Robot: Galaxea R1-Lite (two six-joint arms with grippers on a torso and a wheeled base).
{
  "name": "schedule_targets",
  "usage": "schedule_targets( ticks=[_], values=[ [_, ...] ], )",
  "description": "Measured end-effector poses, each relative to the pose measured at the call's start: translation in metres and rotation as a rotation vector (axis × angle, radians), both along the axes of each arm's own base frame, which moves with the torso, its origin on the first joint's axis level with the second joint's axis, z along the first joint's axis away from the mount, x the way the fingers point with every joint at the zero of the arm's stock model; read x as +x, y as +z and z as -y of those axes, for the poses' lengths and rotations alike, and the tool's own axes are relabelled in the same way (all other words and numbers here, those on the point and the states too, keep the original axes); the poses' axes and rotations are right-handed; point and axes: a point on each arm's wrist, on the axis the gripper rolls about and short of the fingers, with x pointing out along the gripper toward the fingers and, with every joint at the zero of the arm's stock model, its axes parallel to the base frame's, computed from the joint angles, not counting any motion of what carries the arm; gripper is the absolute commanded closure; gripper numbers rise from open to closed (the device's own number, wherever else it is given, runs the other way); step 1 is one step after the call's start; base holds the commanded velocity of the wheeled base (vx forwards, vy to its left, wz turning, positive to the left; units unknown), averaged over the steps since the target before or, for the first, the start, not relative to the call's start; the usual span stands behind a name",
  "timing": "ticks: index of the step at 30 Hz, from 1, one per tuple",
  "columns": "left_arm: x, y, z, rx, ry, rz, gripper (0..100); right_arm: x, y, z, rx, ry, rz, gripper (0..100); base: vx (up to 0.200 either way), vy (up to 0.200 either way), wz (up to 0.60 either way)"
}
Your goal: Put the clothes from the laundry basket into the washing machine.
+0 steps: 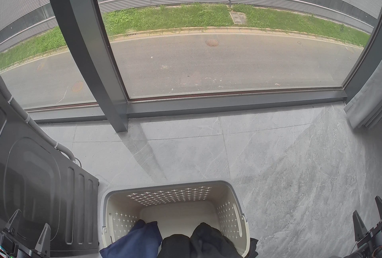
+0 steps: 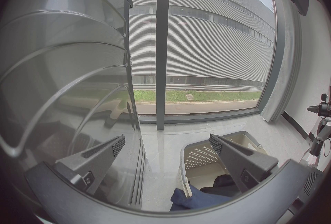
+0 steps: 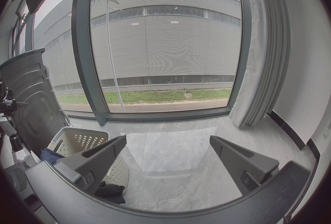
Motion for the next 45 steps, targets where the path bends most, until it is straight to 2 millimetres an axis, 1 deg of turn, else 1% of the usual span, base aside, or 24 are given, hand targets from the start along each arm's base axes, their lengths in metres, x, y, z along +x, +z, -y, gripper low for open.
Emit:
schedule_targets(
  ticks=[43, 45],
  values=[
    [0.0000, 0.0000, 0.0000, 0.001, 0.001, 0.000, 0, 0.0000, 0.0000, 0.0001, 0.000, 0.000, 0.001, 0, -0.200, 0.000, 0.00],
    [0.0000, 0.0000, 0.0000, 0.001, -0.001, 0.000, 0, 0.0000, 0.0000, 0.0000, 0.000, -0.002, 0.000, 0, 0.000, 0.000, 0.00]
  ],
)
